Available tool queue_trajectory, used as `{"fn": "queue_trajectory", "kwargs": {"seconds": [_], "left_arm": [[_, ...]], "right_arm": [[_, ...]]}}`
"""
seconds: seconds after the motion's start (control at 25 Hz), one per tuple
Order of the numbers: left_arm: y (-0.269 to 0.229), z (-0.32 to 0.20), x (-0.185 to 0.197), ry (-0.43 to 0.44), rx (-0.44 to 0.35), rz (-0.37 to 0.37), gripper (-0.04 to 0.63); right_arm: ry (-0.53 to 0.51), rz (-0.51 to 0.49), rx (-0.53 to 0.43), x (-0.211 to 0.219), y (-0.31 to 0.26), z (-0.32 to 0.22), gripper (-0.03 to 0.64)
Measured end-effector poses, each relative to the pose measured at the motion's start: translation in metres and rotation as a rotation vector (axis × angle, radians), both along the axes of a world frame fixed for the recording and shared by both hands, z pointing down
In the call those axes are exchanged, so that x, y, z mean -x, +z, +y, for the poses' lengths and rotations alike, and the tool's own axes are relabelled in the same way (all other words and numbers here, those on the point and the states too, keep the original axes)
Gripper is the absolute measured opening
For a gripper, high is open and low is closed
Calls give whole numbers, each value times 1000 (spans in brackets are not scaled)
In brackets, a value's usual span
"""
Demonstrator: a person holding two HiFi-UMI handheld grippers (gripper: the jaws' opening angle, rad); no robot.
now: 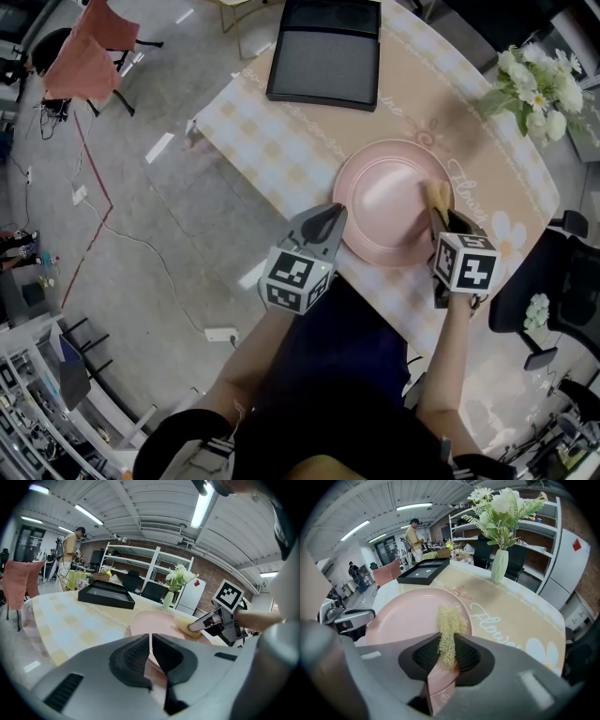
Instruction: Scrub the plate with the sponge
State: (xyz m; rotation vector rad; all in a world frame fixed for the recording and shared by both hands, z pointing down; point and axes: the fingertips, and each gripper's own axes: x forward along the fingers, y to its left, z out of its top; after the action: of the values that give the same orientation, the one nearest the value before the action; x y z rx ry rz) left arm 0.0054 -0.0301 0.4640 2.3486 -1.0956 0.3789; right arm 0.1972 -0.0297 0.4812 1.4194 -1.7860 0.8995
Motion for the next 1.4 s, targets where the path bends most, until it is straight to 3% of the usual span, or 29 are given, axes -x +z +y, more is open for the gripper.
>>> {"fn": "queue_trajectory", "kwargs": {"seconds": [0.28,0.64,0.84,1.12,1.4], "left_arm": [[-1,2,1,3,1,1,25],[-3,5,-2,19,-7,3,25],[-4,6,-2,21,-10,3,25],[-4,9,-3,21,-10,2,25],[-3,11,-4,26,-6,-1,25]], "right_arm": [[-34,-6,-36,7,-24,7,78],[-129,-223,-4,67,-37,35,78],[-196,-292,36,104,-33,51,78],[-258,-312,62,127,-23,66,77],[-248,-321,89,130,-12,75,77]]}}
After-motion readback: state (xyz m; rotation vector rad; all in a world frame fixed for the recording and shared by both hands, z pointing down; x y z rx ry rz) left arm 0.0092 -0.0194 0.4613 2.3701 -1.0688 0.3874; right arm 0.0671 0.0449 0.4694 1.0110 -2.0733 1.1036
